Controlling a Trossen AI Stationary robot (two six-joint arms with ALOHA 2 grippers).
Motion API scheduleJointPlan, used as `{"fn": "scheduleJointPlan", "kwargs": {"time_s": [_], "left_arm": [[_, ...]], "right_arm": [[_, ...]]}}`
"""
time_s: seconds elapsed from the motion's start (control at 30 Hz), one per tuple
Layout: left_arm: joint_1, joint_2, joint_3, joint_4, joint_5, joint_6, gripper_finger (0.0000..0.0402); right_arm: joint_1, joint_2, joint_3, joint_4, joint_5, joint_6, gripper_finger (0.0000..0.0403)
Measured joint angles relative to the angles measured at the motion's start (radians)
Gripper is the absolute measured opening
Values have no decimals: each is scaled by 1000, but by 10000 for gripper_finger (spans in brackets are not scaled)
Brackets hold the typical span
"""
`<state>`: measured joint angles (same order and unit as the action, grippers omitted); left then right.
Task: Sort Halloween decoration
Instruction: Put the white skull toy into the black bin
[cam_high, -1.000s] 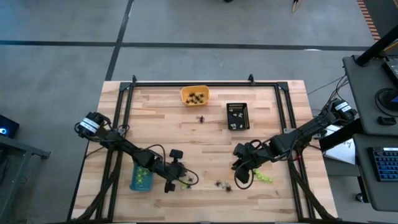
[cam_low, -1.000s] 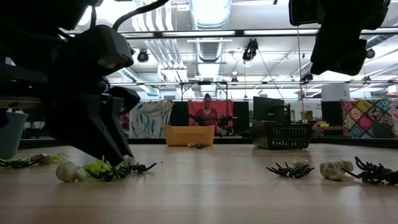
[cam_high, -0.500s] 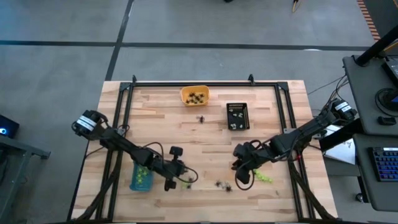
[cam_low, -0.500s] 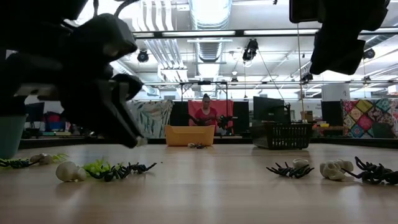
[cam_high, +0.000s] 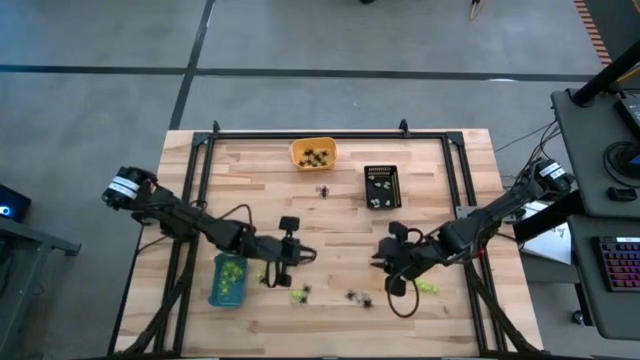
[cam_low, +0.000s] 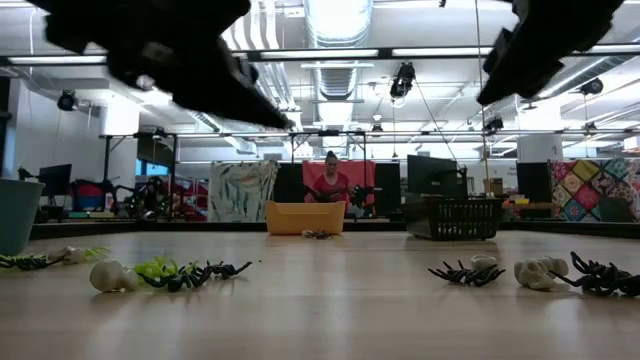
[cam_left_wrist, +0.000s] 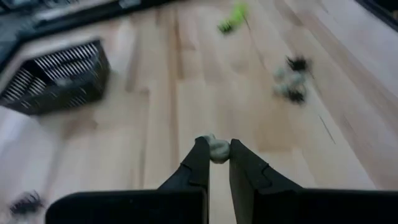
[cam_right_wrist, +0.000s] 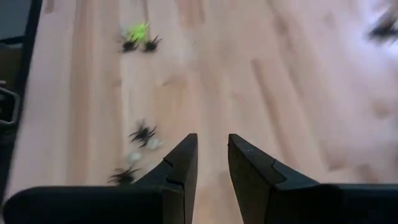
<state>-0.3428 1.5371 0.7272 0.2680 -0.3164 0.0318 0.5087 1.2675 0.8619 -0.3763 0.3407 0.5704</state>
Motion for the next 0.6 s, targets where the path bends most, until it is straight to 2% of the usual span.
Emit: {"fn": "scheduleJointPlan", "kwargs": {"time_s": [0.27, 0.43, 0.6], "left_arm": [[144, -1, 116, 2, 78, 107, 3], [277, 16, 182, 2, 183, 151, 3], [394, 89, 264, 2, 296, 174, 3]], "right_arm": [[-1, -124, 0, 29, 138, -305, 79], [-10, -216, 0, 47, 160, -443, 79], [-12, -266, -11, 90, 160, -542, 79]]}}
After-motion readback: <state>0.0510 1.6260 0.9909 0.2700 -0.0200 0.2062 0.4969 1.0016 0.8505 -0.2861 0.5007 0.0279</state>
